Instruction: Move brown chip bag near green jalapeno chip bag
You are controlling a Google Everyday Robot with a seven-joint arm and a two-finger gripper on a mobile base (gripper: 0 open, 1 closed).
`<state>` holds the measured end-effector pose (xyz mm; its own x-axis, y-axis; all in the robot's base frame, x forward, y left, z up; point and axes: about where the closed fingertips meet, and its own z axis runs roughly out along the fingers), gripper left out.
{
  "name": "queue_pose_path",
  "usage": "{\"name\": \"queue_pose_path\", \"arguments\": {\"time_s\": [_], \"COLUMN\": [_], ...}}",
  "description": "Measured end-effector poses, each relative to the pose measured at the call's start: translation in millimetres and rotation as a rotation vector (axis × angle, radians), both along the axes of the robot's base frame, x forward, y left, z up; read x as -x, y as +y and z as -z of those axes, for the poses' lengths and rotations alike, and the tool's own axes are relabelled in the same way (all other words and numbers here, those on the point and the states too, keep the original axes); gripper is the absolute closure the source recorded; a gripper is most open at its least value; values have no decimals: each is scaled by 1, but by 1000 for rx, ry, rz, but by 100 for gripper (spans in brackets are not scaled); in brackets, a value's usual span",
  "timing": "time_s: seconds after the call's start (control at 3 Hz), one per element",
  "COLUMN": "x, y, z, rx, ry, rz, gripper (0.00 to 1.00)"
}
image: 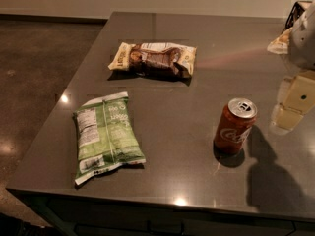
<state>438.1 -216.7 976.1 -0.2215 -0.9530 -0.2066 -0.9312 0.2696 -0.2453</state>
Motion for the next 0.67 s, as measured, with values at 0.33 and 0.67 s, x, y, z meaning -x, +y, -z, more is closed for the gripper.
{"name": "queue_pose_path", "arguments": {"time_s": [0.33, 0.67], "x": [-2, -27], "y": [2, 31], "z": [0, -2], "rx": [-3, -38], "ry": [-1, -11], "rz": [0, -7], "gripper": [0, 0]}}
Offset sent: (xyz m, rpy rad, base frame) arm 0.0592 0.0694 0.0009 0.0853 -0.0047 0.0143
